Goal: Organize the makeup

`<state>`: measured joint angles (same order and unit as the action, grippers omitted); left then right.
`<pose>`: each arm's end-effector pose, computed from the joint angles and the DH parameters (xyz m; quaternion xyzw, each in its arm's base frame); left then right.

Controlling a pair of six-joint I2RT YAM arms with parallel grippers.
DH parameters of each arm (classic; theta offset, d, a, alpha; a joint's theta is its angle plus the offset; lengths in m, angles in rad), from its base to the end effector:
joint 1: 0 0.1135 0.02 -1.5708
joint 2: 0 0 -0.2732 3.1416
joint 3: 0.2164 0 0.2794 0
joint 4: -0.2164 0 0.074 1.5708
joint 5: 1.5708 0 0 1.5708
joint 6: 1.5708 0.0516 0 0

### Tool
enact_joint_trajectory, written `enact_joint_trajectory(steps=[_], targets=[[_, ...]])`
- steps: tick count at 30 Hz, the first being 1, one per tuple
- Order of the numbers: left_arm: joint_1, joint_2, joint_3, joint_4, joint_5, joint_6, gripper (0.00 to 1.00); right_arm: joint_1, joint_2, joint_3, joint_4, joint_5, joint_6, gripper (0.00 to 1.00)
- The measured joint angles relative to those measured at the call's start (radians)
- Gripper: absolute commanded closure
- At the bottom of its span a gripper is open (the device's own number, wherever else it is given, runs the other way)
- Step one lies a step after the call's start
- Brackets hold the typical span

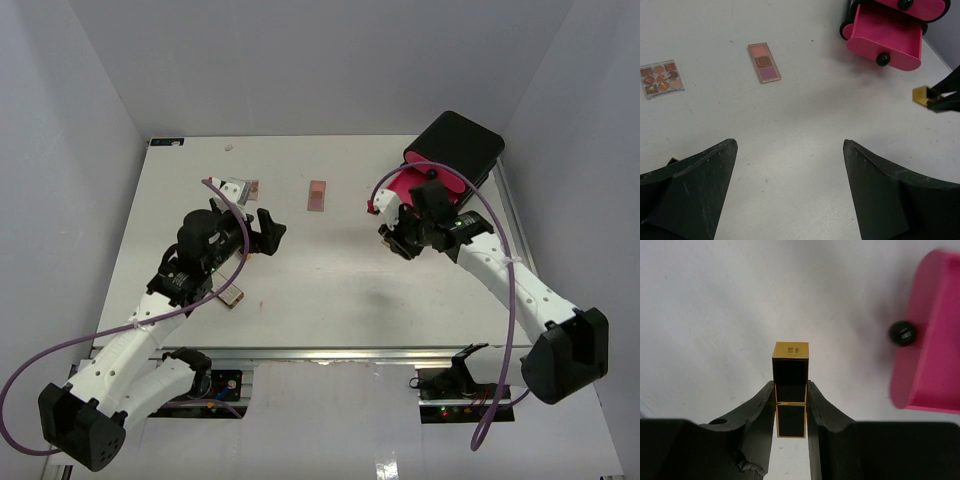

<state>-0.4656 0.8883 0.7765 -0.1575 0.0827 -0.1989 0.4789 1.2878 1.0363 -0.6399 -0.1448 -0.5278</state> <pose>0.2183 -0.1145 0.3213 0.1305 0.7846 -0.2285 0.5614 0.2642 0.1455 0.2687 -0.4747 0.8121 0.0601 0.3339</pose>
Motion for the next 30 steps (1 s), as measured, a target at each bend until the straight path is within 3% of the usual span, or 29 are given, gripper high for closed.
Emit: enact_joint_trajectory(steps=[7, 18, 26, 30], targets=[[0.0, 0.016, 0.0, 0.0, -0.013, 0.001, 0.02, -0.062, -0.047, 0.171, 0.081, 0.095, -0.068, 0.85], [0.0, 0.039, 0.0, -0.001, -0.025, 0.008, 0.02, -0.277, 0.15, 0.177, 0.187, 0.182, -0.082, 0.78], [0.0, 0.05, 0.0, -0.001, -0.031, 0.008, 0.02, -0.287, 0.23, 0.158, 0.266, 0.187, -0.082, 0.73], [0.0, 0.056, 0.0, -0.001, -0.032, 0.008, 0.02, -0.287, 0.275, 0.156, 0.292, 0.192, -0.082, 0.62]])
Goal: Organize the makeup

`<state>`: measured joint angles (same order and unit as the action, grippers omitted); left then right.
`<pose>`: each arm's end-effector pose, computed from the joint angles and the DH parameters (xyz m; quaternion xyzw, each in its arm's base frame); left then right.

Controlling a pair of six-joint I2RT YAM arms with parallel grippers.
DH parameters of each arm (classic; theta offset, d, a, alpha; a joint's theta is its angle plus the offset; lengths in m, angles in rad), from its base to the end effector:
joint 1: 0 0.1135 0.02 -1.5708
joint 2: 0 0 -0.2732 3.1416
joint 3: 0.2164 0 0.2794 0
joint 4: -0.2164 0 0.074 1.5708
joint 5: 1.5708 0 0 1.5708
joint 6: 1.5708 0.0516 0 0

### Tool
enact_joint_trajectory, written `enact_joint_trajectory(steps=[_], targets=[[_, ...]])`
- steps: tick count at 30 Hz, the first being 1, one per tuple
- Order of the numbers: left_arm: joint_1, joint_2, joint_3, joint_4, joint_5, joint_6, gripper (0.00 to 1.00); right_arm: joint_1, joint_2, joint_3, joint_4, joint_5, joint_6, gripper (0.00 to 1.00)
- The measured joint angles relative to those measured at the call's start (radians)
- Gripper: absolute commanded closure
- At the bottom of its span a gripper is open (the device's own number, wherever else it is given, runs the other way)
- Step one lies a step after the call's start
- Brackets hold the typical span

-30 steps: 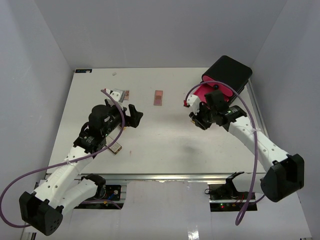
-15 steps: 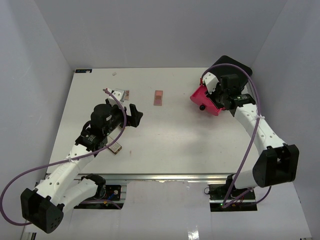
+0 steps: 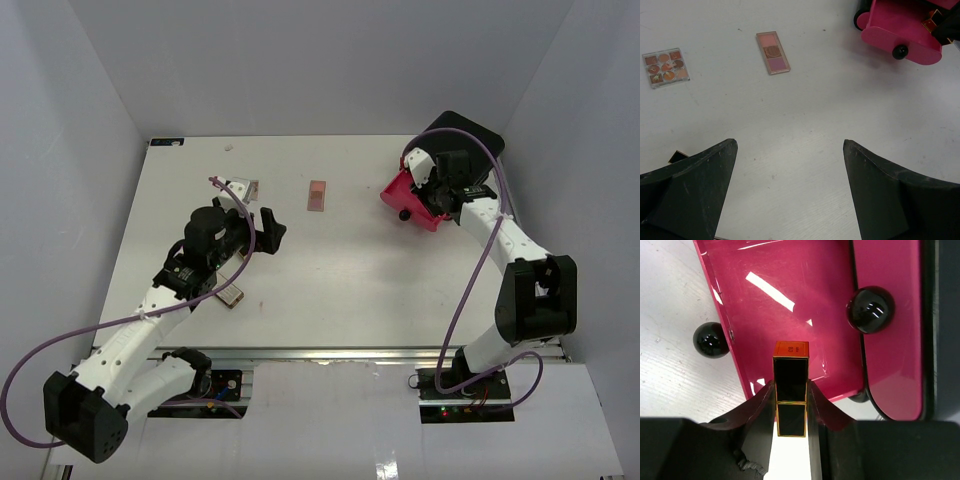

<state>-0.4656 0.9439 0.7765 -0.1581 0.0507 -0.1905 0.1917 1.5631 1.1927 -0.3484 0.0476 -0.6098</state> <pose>0.2291 -0.1181 0.3083 0.1260 0.8024 -0.2073 0.5453 0.3818 0.0716 0.2612 -0.3461 0.8421 -0.1069 0.3996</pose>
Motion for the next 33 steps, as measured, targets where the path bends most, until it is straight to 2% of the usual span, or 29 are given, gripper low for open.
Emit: enact_joint_trajectory(steps=[6, 12, 15, 17, 22, 27, 33], targets=[[0.0, 0.007, 0.0, 0.0, -0.001, 0.0, 0.02, 0.0, 0.031, 0.0, 0.021, 0.005, 0.001, 0.49], [0.0, 0.019, 0.0, -0.002, -0.001, 0.0, 0.02, 0.0, 0.025, -0.007, 0.037, -0.002, 0.007, 0.41], [0.0, 0.024, 0.0, -0.002, -0.001, -0.001, 0.02, 0.0, -0.007, -0.012, 0.023, -0.038, 0.019, 0.3], [0.0, 0.036, 0.0, -0.003, -0.005, -0.004, 0.02, -0.005, -0.061, -0.012, -0.012, -0.12, 0.023, 0.25], [0.006, 0.122, 0.003, -0.022, -0.017, -0.047, 0.02, -0.02, -0.284, -0.032, -0.122, -0.472, -0.016, 0.24], [0.074, 0.285, 0.029, -0.094, -0.009, -0.153, 0.02, -0.043, -0.455, -0.195, -0.172, -0.801, -0.081, 0.22], [0.171, 0.439, 0.104, -0.22, -0.066, -0.35, 0.02, -0.157, -0.475, -0.31, -0.243, -0.973, -0.106, 0.21]])
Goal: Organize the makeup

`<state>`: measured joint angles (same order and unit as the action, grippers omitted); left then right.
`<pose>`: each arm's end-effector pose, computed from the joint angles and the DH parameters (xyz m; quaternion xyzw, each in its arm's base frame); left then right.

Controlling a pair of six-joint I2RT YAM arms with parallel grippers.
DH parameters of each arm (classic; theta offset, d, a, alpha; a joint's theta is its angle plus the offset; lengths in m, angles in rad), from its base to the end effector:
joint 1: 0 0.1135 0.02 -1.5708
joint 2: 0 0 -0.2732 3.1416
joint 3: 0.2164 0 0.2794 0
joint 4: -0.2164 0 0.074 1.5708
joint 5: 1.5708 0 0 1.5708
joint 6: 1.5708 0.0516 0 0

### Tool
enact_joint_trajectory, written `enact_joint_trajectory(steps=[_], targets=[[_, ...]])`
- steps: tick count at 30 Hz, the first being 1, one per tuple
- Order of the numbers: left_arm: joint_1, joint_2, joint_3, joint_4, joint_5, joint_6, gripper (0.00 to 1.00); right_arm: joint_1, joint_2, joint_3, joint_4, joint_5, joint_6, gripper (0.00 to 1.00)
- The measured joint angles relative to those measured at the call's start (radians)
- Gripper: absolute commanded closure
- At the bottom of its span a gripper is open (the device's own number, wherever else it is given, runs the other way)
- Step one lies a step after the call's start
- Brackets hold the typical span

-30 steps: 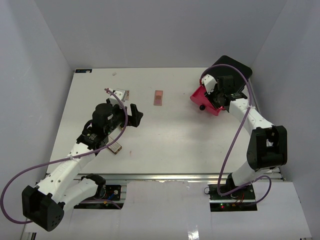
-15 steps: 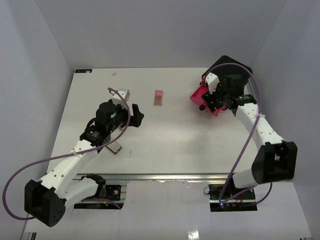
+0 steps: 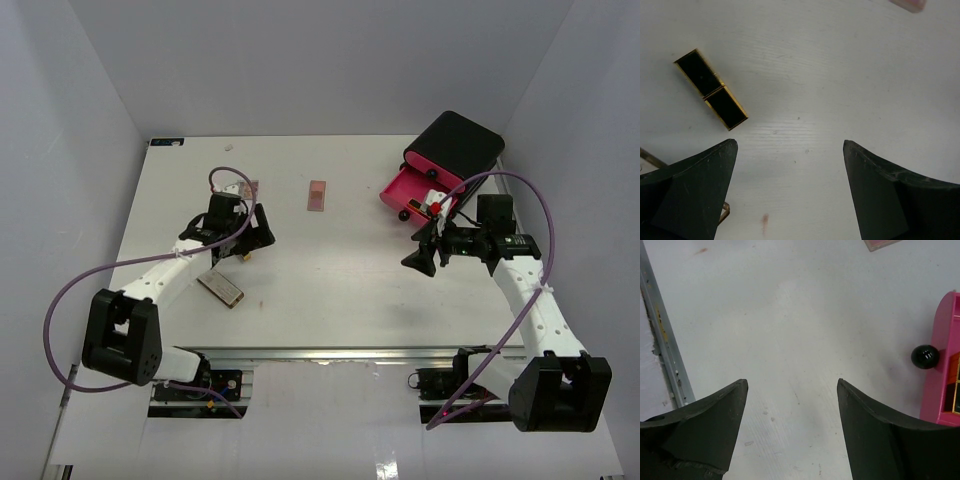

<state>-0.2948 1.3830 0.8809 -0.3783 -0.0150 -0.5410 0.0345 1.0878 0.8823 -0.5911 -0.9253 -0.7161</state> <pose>0.3036 -0.0914 0.2063 -0.1181 0.9335 -0.1309 0.3121 0.2444 0.0497 0.2834 -0.4605 0.7092 0.2766 0.4565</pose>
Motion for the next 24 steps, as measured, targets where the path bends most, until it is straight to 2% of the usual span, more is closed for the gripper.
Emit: enact_joint_trajectory(steps=[3, 9, 14, 19, 23, 24], targets=[[0.035, 0.048, 0.034, -0.051, -0.063, -0.077, 0.02, -0.008, -0.004, 0.0, 0.0, -0.031, 0.0, 0.21], [0.12, 0.186, 0.106, -0.099, -0.095, -0.161, 0.07, -0.011, -0.017, 0.0, 0.001, -0.047, 0.003, 0.21], [0.141, 0.277, 0.144, -0.115, -0.115, -0.187, 0.2, -0.016, -0.037, 0.0, 0.003, -0.047, 0.009, 0.21], [0.141, 0.326, 0.177, -0.123, -0.129, -0.195, 0.28, -0.042, -0.045, 0.0, 0.003, -0.051, 0.017, 0.21], [0.141, 0.343, 0.184, -0.119, -0.129, -0.201, 0.5, -0.057, -0.048, 0.0, 0.006, -0.052, 0.026, 0.21], [0.141, 0.344, 0.184, -0.12, -0.129, -0.203, 0.59, -0.06, -0.048, 0.0, 0.006, -0.054, 0.027, 0.21]])
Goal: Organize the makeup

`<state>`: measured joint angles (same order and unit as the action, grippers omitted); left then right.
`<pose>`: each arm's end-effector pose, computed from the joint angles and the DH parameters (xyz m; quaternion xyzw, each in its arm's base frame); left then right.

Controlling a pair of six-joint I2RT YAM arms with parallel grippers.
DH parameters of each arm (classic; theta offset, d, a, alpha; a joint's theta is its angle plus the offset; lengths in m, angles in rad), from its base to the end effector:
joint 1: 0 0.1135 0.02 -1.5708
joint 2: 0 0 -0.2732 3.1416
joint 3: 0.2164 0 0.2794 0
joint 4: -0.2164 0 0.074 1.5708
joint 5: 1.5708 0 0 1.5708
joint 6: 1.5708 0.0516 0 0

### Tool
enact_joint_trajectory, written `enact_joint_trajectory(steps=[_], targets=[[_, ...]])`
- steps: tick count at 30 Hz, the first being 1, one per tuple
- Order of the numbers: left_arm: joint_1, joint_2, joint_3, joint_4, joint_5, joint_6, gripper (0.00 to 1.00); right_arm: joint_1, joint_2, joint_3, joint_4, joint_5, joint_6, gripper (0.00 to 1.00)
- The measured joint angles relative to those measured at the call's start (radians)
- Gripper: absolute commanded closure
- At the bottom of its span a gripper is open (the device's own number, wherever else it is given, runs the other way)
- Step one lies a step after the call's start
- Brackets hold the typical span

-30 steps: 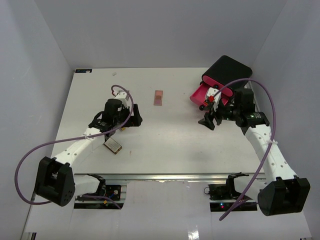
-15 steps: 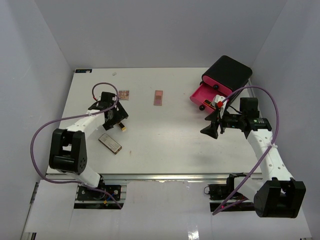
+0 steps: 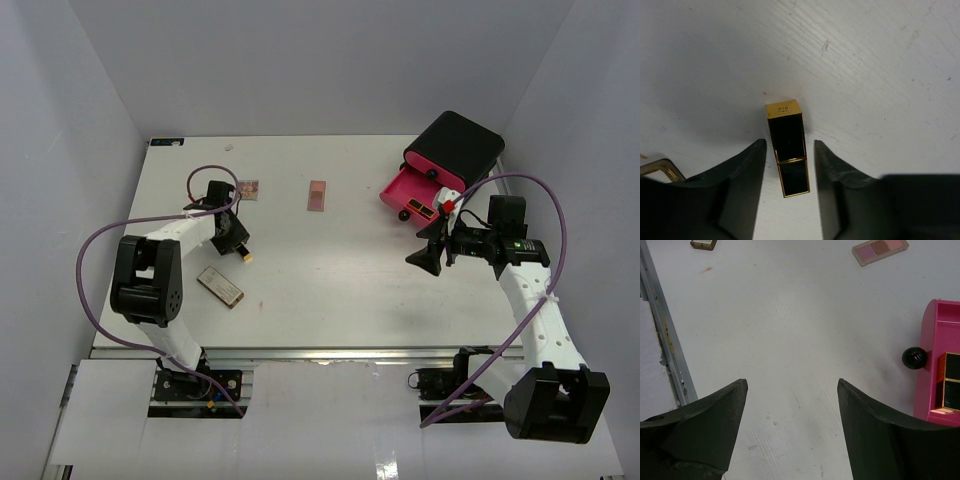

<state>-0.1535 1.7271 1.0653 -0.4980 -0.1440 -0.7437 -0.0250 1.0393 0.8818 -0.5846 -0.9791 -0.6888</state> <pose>0.3615 -0.0484 0.1483 -0.2980 0.9299 -0.0248 0.2139 0.2372 0.0369 0.2960 -0.4422 0.7021 0.2792 0.4833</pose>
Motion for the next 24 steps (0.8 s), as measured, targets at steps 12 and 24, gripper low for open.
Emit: enact_joint_trajectory(steps=[12, 24], targets=[[-0.008, -0.027, -0.006, 0.013, 0.064, 0.013, 0.99, -0.014, -0.012, 0.0, 0.001, -0.012, 0.002, 0.2], [-0.283, -0.038, 0.226, 0.121, 0.41, 0.008, 1.0, -0.099, -0.076, -0.004, 0.028, -0.012, 0.031, 0.2]])
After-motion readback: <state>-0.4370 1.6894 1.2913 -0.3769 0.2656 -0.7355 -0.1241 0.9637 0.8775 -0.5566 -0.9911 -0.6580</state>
